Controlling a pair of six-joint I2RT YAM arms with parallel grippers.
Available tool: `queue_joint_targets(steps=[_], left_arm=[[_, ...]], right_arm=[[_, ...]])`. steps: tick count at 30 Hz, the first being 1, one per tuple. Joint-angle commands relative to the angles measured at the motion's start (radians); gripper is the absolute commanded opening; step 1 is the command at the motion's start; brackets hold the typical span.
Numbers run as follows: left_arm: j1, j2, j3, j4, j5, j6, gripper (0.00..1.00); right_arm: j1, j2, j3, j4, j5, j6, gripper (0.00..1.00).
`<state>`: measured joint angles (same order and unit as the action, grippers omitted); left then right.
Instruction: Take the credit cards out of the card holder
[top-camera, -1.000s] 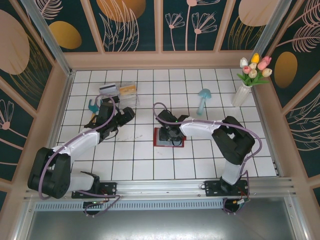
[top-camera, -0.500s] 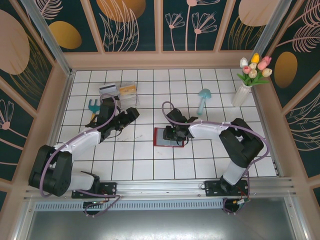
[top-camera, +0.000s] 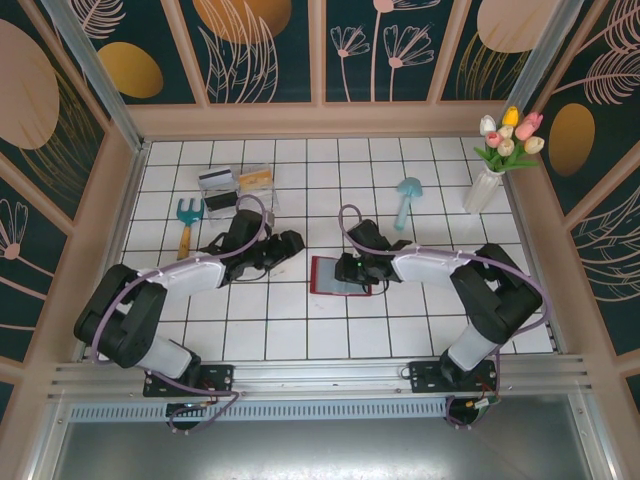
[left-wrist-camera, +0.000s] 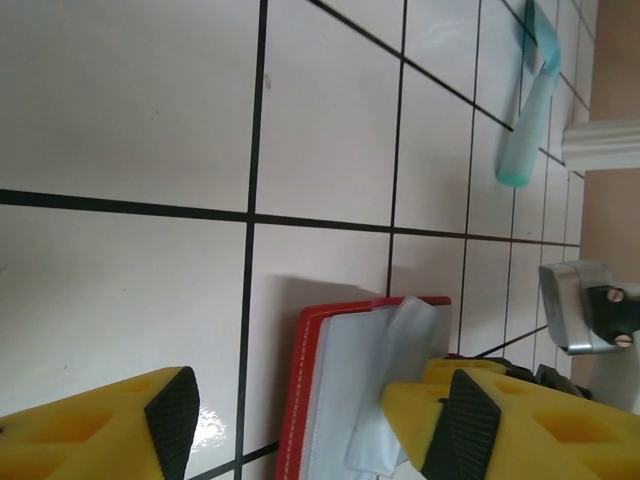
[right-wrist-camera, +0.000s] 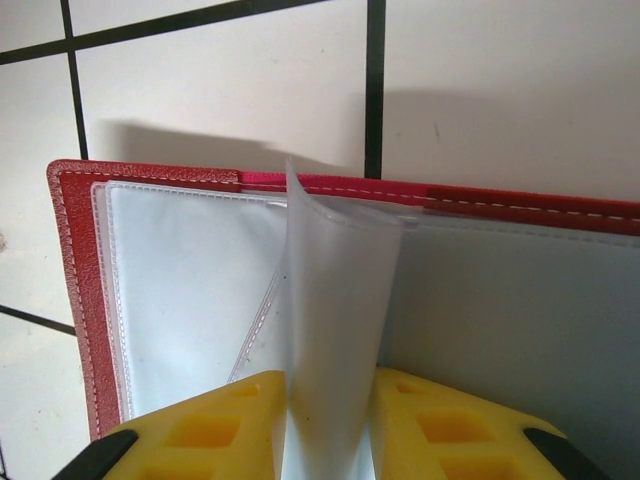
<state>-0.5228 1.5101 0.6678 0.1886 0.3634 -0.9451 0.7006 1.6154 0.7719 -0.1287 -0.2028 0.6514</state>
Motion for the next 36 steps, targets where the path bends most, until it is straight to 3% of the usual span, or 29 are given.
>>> queue_joint_targets(steps=[1, 10, 18, 29, 36], left_arm=[[-0.023, 0.044, 0.004, 0.038, 0.027, 0.011, 0.66], [-0.045, 0.108, -0.022, 0.124, 0.153, 0.027, 0.54], [-0.065, 0.157, 0.035, 0.031, 0.117, 0.073, 0.51], [-0.087, 0.234, 0.032, 0.146, 0.222, 0.065, 0.36], [-0.087, 0.254, 0.004, 0.313, 0.310, 0.013, 0.19]], right_arm=[[-0.022, -0.016, -0.035, 0.030, -0.065, -0.003, 0.29], [-0.053, -0.015, -0.056, 0.057, -0.103, 0.003, 0.28], [-0.059, -0.007, -0.053, 0.060, -0.110, 0.011, 0.28], [-0.062, 0.001, -0.050, 0.067, -0.128, 0.020, 0.28], [-0.065, -0.007, -0.054, 0.084, -0.137, 0.026, 0.27]])
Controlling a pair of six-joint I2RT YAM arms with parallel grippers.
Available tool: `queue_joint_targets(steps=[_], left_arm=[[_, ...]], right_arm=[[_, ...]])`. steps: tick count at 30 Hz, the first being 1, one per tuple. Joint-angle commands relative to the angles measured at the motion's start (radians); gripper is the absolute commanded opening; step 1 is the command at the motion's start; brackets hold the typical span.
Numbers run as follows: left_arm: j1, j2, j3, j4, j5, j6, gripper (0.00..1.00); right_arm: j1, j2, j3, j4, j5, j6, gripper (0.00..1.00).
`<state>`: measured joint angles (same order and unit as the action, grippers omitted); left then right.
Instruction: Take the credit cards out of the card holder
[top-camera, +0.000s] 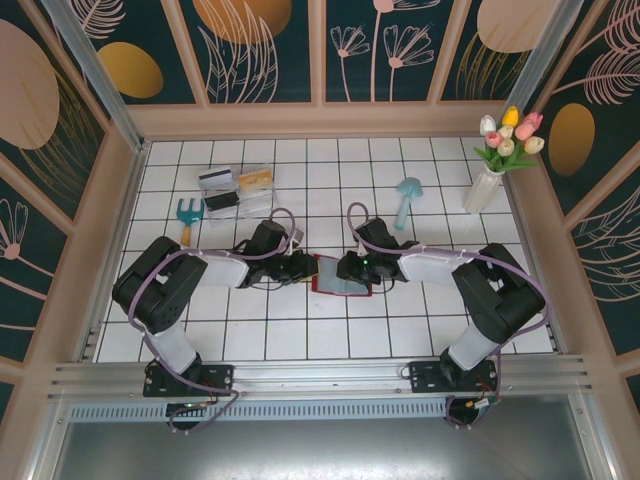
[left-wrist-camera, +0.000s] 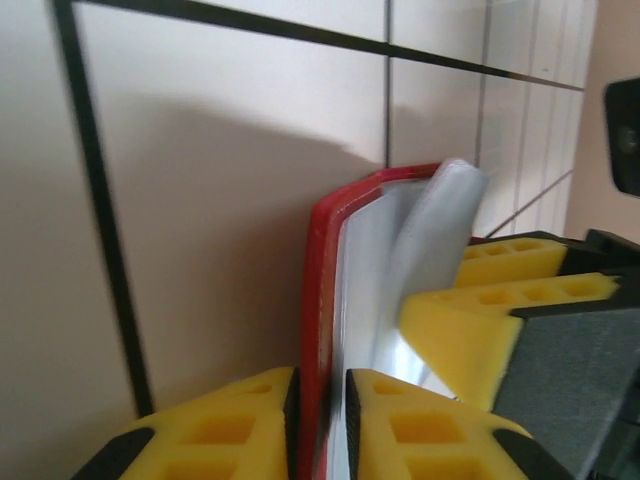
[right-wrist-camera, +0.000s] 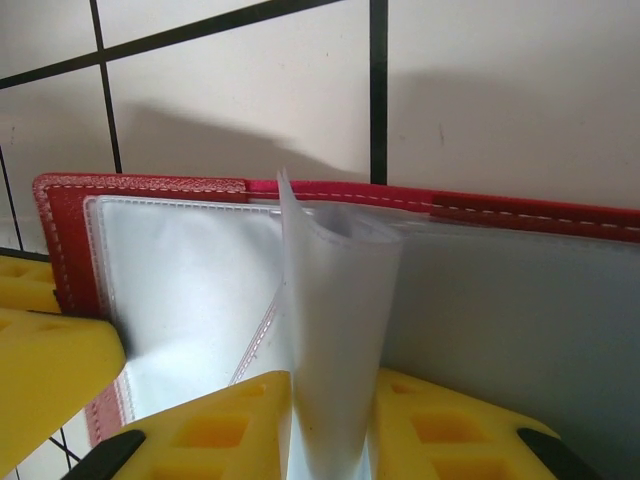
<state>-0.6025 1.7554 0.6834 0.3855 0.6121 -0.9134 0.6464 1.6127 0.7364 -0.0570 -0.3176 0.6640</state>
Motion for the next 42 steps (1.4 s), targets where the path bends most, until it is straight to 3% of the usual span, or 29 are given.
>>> queue_joint_targets(steps=[1, 7, 17, 26, 34, 37, 42], left_arm=[[-0.007, 0.006, -0.014, 0.129, 0.064, -0.021, 0.18], [-0.007, -0.014, -0.003, 0.097, 0.029, 0.009, 0.00], [-0.006, -0.163, 0.084, -0.190, -0.079, 0.127, 0.00], [-0.007, -0.244, 0.183, -0.530, -0.250, 0.219, 0.00], [-0.008, -0.244, 0.233, -0.661, -0.336, 0.240, 0.00], [-0.007, -0.233, 0.250, -0.667, -0.334, 0.235, 0.00], [-0.007, -0.212, 0.267, -0.651, -0.304, 0.219, 0.00]], right_arm=[[-0.011, -0.007, -0.019, 0.014, -0.024, 0.014, 0.27], [-0.031, -0.051, -0.016, 0.016, -0.044, 0.022, 0.30], [-0.070, -0.131, -0.007, -0.055, 0.027, 0.024, 0.34], [-0.073, -0.225, 0.001, 0.043, -0.004, 0.007, 0.45], [-0.073, -0.067, 0.082, -0.001, -0.018, 0.010, 0.43], [-0.062, -0.005, 0.114, 0.035, -0.072, 0.008, 0.37], [-0.036, 0.072, 0.163, 0.042, -0.067, 0.002, 0.37]])
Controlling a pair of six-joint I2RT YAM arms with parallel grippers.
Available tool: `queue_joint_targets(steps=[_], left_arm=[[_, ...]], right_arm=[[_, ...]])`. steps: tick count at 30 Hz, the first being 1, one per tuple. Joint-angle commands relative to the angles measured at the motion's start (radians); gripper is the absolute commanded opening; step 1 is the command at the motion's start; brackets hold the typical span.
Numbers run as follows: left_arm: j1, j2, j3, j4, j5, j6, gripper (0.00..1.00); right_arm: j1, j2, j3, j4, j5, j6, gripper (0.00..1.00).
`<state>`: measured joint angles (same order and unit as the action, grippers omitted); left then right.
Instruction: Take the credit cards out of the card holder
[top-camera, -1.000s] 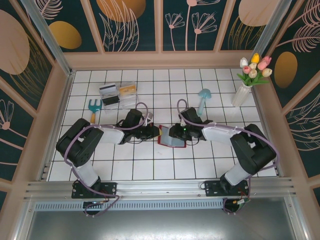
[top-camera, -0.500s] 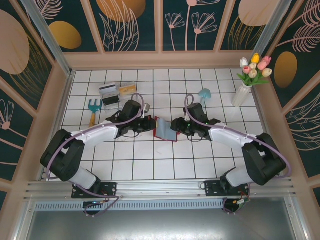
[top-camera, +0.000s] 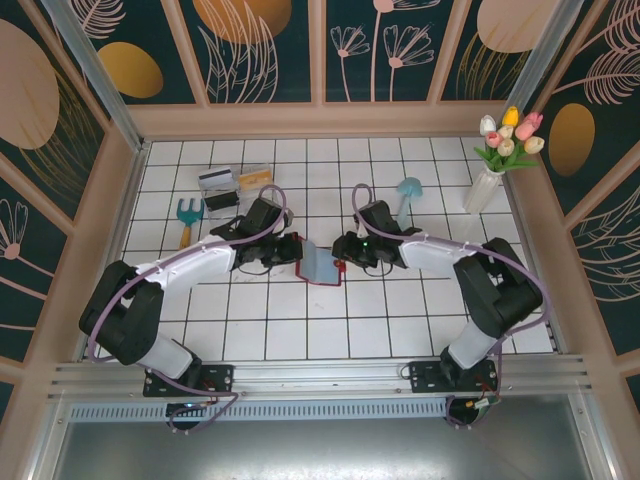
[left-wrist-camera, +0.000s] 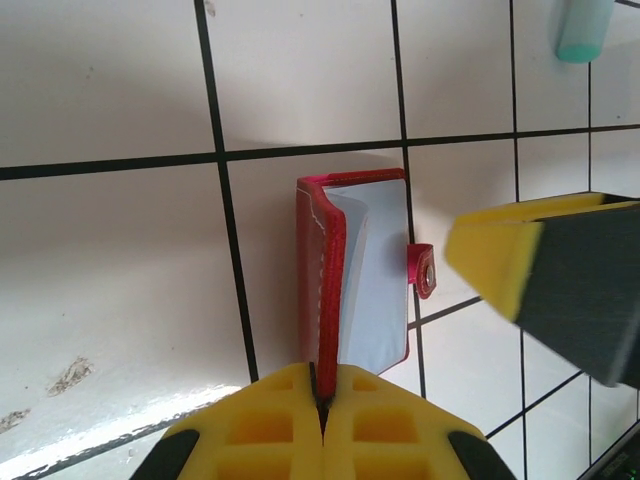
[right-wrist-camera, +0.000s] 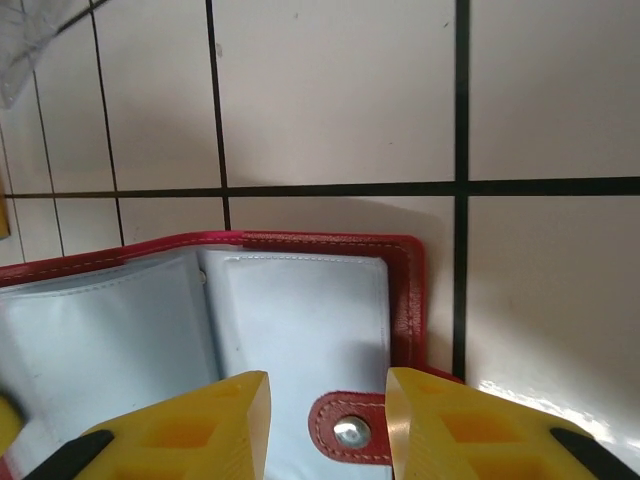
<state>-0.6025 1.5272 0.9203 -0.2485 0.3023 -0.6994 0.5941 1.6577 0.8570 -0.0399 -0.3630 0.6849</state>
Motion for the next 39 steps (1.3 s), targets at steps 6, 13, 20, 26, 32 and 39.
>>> queue_joint_targets(steps=[6, 13, 20, 26, 32, 39], left_arm=[[-0.007, 0.047, 0.034, 0.009, 0.045, -0.003, 0.00], [-0.007, 0.054, 0.013, 0.099, 0.111, -0.030, 0.00], [-0.007, 0.103, -0.048, 0.299, 0.207, -0.082, 0.01], [-0.007, 0.123, -0.043, 0.263, 0.185, -0.052, 0.00], [-0.007, 0.104, -0.047, 0.224, 0.156, -0.023, 0.00], [-0.007, 0.101, -0.057, 0.199, 0.127, -0.003, 0.00]], right_arm=[[0.019, 0.117, 0.066, 0.010, -0.005, -0.023, 0.37], [0.030, 0.165, 0.071, -0.004, -0.013, -0.023, 0.36], [0.029, 0.176, 0.064, -0.009, -0.018, -0.013, 0.36], [0.029, 0.162, 0.059, -0.008, -0.022, -0.008, 0.35], [0.021, 0.116, 0.039, 0.039, -0.065, -0.006, 0.35], [-0.036, -0.018, -0.044, 0.199, -0.182, 0.018, 0.35]])
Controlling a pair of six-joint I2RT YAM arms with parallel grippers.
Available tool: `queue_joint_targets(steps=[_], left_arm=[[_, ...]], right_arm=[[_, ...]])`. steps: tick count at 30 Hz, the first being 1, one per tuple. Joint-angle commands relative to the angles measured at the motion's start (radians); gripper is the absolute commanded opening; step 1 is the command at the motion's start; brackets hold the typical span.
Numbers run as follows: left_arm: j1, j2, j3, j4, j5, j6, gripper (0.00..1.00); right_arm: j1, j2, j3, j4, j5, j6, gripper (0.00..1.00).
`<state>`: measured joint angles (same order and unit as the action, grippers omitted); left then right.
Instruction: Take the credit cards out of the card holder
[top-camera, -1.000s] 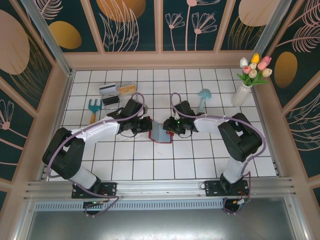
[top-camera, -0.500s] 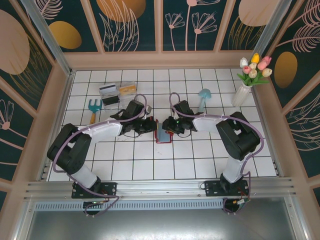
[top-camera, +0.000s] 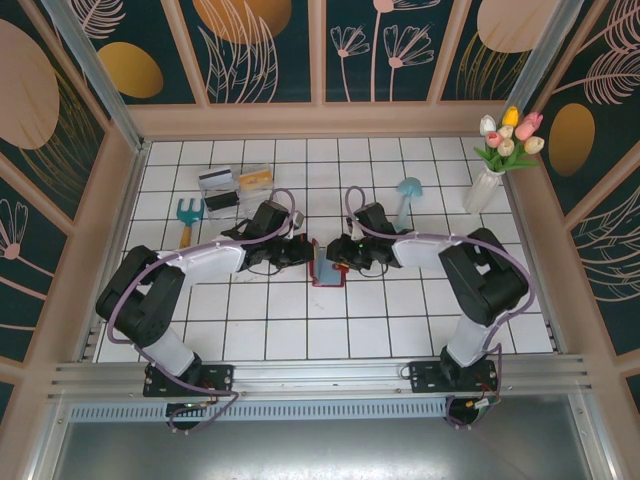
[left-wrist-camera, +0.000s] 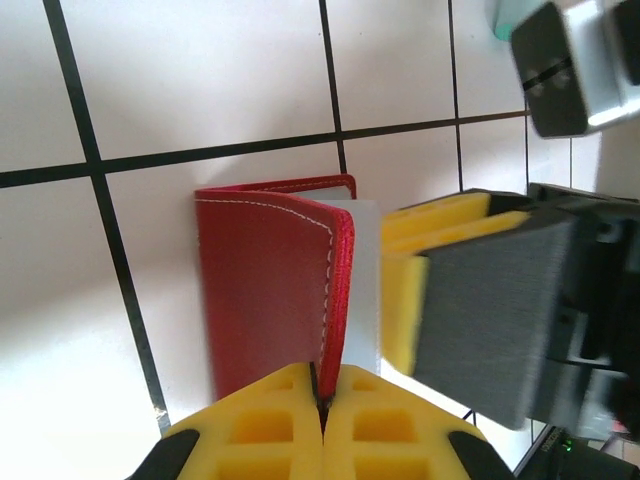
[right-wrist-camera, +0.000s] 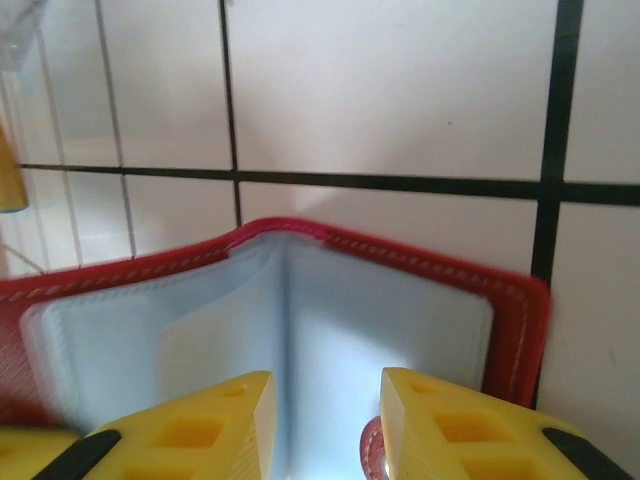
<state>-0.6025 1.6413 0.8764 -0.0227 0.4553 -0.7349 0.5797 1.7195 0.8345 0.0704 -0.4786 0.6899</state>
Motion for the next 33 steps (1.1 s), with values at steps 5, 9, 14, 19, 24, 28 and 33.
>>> queue_joint_targets(steps=[5, 9, 14, 19, 24, 28, 33], left_arm=[[-0.006, -0.016, -0.010, -0.042, -0.037, 0.049, 0.00], [-0.006, -0.018, -0.005, -0.036, -0.024, 0.054, 0.08], [-0.007, -0.032, -0.010, -0.019, -0.009, 0.057, 0.15], [-0.006, -0.038, -0.014, -0.011, -0.002, 0.058, 0.18], [-0.006, -0.043, -0.027, 0.053, 0.049, 0.030, 0.15], [-0.006, -0.043, -0.031, 0.078, 0.073, 0.022, 0.17], [-0.006, -0.041, -0.034, 0.102, 0.091, 0.015, 0.19]], right_arm=[[-0.026, -0.141, -0.041, 0.105, -0.071, 0.006, 0.37], [-0.027, -0.141, -0.053, 0.104, -0.067, 0.016, 0.38], [-0.027, -0.138, -0.060, 0.095, -0.045, 0.021, 0.39], [-0.027, -0.132, -0.060, 0.083, -0.029, 0.025, 0.38], [-0.026, -0.092, -0.042, 0.057, -0.037, 0.027, 0.39], [-0.026, -0.049, -0.017, 0.017, -0.030, 0.027, 0.39], [-0.026, 0.016, 0.018, -0.041, -0.021, 0.021, 0.38]])
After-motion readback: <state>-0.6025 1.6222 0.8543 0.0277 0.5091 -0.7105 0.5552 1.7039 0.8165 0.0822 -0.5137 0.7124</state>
